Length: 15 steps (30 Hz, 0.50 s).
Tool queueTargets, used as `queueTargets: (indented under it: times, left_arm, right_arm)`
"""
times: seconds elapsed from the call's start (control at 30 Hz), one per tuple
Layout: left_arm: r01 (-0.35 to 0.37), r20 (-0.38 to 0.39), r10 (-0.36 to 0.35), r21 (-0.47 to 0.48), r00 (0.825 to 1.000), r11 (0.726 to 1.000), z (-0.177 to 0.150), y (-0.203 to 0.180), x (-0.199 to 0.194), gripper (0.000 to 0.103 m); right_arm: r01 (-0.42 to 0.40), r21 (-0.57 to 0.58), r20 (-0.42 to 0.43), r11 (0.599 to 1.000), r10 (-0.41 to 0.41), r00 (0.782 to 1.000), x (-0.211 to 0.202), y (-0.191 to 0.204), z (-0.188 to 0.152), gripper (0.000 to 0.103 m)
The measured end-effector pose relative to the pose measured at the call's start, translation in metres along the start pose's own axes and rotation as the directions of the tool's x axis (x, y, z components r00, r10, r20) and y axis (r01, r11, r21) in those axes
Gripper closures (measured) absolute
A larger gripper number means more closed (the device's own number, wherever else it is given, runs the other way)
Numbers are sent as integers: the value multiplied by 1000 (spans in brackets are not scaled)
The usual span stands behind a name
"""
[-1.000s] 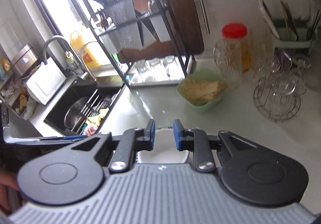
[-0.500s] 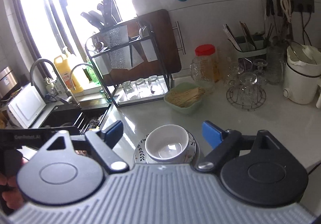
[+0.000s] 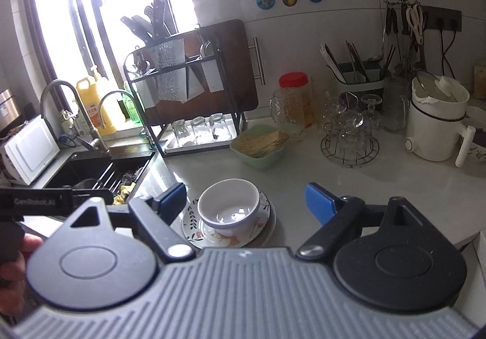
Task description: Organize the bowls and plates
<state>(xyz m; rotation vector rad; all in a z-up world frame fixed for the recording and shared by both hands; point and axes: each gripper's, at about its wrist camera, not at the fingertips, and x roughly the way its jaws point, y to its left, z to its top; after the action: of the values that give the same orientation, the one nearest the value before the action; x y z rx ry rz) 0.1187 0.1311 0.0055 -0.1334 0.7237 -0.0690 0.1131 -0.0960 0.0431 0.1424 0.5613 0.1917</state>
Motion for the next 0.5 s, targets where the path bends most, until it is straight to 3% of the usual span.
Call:
queueTargets:
  times: [0.27,0.5]
  left_arm:
    - [8,1,-8,-21,1000,1000,-12,-24,-6,8]
    - [-26,-2,26,-34,1000,999,-17,-29,-11,8]
  right_arm:
    - [-6,7,-20,1000,7,1000,-8,-24,-7,16]
    - [-11,-3,-23,1000,11,1000,-10,-27,-10,16]
